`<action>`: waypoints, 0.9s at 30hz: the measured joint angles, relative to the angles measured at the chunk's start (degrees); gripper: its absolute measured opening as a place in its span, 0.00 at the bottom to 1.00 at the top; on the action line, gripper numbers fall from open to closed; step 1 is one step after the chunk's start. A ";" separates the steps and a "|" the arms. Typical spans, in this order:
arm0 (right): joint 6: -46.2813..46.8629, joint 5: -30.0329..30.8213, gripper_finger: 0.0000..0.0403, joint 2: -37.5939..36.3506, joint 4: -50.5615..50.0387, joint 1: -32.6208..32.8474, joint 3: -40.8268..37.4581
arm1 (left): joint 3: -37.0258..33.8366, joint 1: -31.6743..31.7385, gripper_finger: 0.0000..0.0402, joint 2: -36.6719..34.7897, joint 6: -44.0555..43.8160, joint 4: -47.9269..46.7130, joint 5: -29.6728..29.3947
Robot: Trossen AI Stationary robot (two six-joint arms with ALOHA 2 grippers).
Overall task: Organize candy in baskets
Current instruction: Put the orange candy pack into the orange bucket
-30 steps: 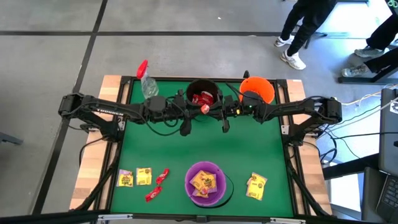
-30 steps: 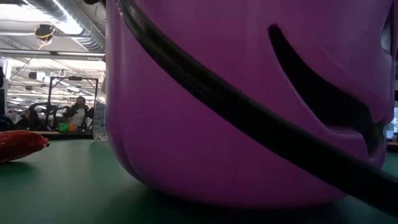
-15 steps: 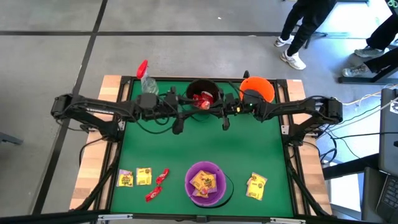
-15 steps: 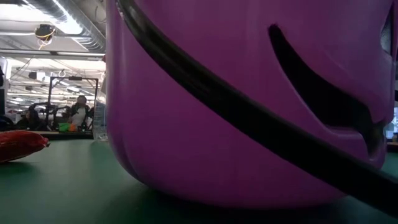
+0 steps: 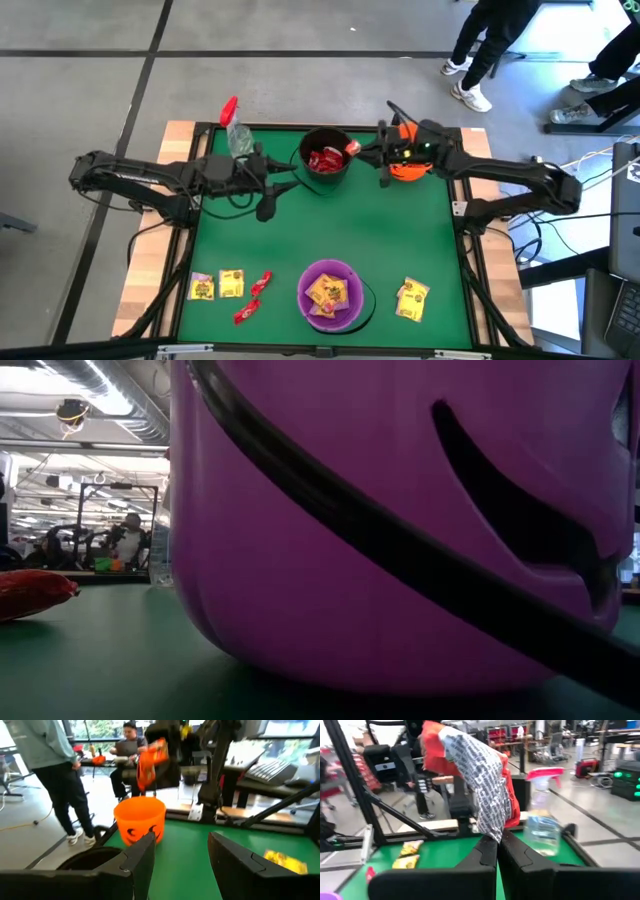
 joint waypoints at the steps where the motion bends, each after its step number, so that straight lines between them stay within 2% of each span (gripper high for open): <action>1: -0.71 -0.31 0.01 -1.43 -2.01 -0.97 0.00 | 0.00 -0.24 0.42 0.00 0.00 -0.83 -0.40; 7: -2.76 -1.30 0.01 -10.42 -10.33 -7.24 -2.49 | -0.02 -1.46 0.42 0.07 0.81 -3.58 -0.55; 14: 0.06 -0.48 0.01 -21.04 -11.45 -15.72 -12.71 | -0.02 -1.78 0.42 0.04 1.47 -6.85 -2.19; 16: 0.35 2.51 0.01 -23.93 -14.20 -17.72 -15.03 | -0.02 -1.78 0.42 0.04 1.52 -7.66 -2.94; 22: 0.44 19.15 0.01 -29.08 -28.02 -20.38 -17.44 | -0.02 -1.78 0.42 0.04 2.41 -7.91 -3.58; 27: 0.74 27.17 0.02 -29.80 -34.82 -20.39 -17.44 | -0.02 -1.78 0.42 0.04 2.45 -7.92 -3.85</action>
